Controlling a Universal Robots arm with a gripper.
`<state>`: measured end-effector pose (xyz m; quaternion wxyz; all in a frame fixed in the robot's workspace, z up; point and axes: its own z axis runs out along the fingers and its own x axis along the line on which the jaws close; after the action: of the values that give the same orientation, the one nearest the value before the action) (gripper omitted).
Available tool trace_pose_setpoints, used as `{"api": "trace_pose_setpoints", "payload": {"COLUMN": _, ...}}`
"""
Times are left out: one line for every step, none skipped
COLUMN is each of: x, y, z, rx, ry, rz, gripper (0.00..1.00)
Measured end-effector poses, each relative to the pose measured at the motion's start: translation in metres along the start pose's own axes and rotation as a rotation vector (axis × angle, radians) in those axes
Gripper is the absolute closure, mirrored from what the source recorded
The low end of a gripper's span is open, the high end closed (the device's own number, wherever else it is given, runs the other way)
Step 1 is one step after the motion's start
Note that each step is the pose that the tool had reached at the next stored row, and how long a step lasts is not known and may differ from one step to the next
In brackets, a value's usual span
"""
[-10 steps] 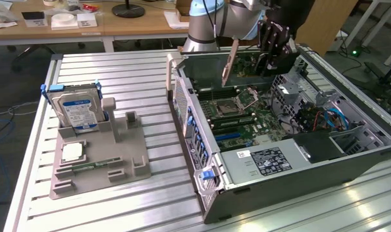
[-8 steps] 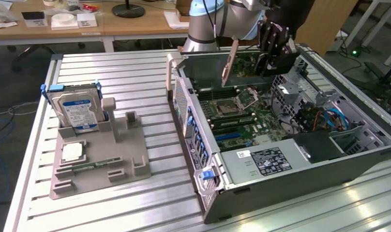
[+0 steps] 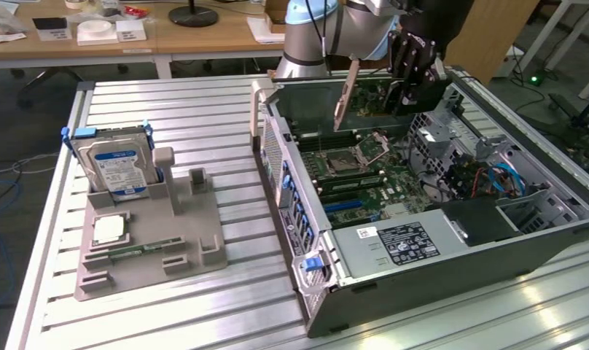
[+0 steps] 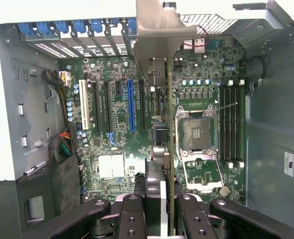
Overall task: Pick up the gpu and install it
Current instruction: 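Insert the gpu into the slot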
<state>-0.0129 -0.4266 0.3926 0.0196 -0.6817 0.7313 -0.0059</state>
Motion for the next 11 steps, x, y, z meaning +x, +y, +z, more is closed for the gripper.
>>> {"api": "trace_pose_setpoints", "payload": {"x": 0.0000, "y": 0.0000, "z": 0.0000, "rx": 0.0001, "ry": -0.0001, "rz": 0.000, "gripper": 0.72}}
{"api": "trace_pose_setpoints", "payload": {"x": 0.0000, "y": 0.0000, "z": 0.0000, "rx": 0.0000, "ry": -0.0001, "rz": 0.000, "gripper": 0.72}}
{"api": "trace_pose_setpoints", "payload": {"x": 0.0000, "y": 0.0000, "z": 0.0000, "rx": 0.0000, "ry": 0.0000, "rz": 0.000, "gripper": 0.72}}
{"api": "trace_pose_setpoints", "payload": {"x": 0.0000, "y": 0.0000, "z": 0.0000, "rx": 0.0000, "ry": 0.0000, "rz": 0.000, "gripper": 0.72}}
{"api": "trace_pose_setpoints", "payload": {"x": 0.0000, "y": 0.0000, "z": 0.0000, "rx": 0.0000, "ry": 0.0000, "rz": 0.000, "gripper": 0.72}}
{"api": "trace_pose_setpoints", "payload": {"x": 0.0000, "y": 0.0000, "z": 0.0000, "rx": 0.0000, "ry": 0.0000, "rz": 0.000, "gripper": 0.72}}
{"api": "trace_pose_setpoints", "payload": {"x": 0.0000, "y": 0.0000, "z": 0.0000, "rx": 0.0000, "ry": 0.0001, "rz": 0.000, "gripper": 0.72}}
{"api": "trace_pose_setpoints", "payload": {"x": 0.0000, "y": 0.0000, "z": 0.0002, "rx": 0.0002, "ry": 0.0001, "rz": 0.000, "gripper": 0.72}}
{"api": "trace_pose_setpoints", "payload": {"x": 0.0000, "y": 0.0000, "z": 0.0007, "rx": 0.0013, "ry": -0.0001, "rz": 0.000, "gripper": 0.72}}
{"api": "trace_pose_setpoints", "payload": {"x": 0.0000, "y": 0.0001, "z": 0.0015, "rx": 0.0044, "ry": -0.0003, "rz": 0.000, "gripper": 0.72}}
{"api": "trace_pose_setpoints", "payload": {"x": 0.0004, "y": 0.0001, "z": 0.0024, "rx": 0.0071, "ry": -0.0003, "rz": 0.000, "gripper": 0.72}}
